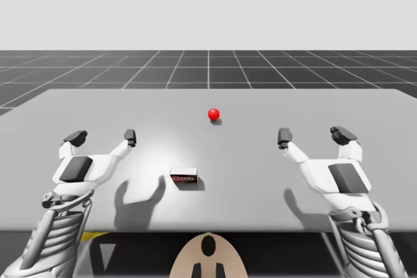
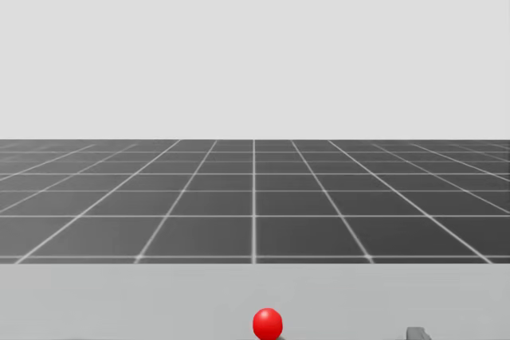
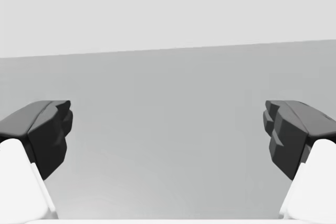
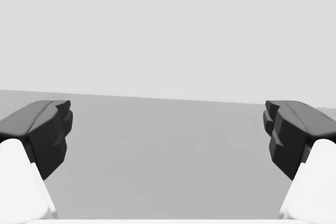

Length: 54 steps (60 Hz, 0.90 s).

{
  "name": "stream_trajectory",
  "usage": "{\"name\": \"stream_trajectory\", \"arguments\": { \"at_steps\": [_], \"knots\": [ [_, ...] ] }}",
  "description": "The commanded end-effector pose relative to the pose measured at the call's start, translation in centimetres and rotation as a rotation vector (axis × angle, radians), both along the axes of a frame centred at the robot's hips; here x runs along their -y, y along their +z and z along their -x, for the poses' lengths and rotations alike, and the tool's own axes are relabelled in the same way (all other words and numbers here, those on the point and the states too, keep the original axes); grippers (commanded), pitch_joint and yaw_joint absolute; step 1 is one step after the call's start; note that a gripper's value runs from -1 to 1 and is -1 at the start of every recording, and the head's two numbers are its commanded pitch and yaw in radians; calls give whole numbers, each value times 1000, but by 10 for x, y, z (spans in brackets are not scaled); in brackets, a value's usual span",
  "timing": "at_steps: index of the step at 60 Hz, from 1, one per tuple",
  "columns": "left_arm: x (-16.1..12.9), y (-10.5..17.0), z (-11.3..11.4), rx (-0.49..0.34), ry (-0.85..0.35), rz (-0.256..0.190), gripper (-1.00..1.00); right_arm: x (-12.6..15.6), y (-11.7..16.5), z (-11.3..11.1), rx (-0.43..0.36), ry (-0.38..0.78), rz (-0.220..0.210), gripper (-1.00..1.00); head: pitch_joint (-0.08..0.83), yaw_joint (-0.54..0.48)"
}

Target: Watch the red light. When it turns green, pick up the object.

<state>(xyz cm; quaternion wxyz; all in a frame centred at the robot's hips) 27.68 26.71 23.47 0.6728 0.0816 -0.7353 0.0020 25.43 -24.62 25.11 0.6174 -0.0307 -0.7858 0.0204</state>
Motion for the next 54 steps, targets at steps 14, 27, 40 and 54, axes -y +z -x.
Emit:
{"name": "stream_trajectory", "arguments": {
  "at_steps": [14,27,40,54],
  "knots": [
    [-7,1,6,-27,30,24,-1000,3,2,9,-1,-63,-55,-1000,31,-4],
    [-8,1,6,-28,28,23,-1000,1,-2,8,-3,-73,-32,-1000,167,-27],
    [-7,1,6,-30,27,21,-1000,-1,-7,7,4,-107,-36,-1000,312,-45],
    [-6,1,6,-29,24,16,-1000,0,-8,6,5,-108,-18,-1000,412,-46]
  ]
}}
